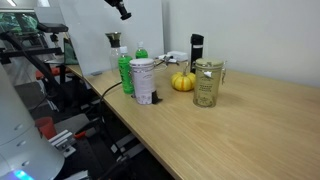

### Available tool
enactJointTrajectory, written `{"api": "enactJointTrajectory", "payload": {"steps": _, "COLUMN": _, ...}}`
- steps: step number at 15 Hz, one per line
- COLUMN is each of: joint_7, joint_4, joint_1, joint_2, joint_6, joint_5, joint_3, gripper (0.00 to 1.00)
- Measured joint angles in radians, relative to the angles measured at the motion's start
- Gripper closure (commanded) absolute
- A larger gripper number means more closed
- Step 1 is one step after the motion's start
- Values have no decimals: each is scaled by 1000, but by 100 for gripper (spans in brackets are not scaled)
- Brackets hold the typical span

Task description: Remove the silver ring from the filter

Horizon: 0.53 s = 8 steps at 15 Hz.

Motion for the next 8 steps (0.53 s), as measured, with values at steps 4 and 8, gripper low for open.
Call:
{"api": "enactJointTrajectory", "payload": {"steps": 4, "joint_7": 17, "joint_4": 0, "joint_1": -7, "joint_2": 0, "joint_6": 0, "joint_5": 3, "joint_3": -1, "gripper": 99}}
{"api": "enactJointTrajectory", "payload": {"steps": 8, "joint_7": 155, "joint_4": -28, "joint_1": -82, "joint_2": -17, "joint_6": -28, "joint_5": -3, "joint_3": -14, "gripper": 99}}
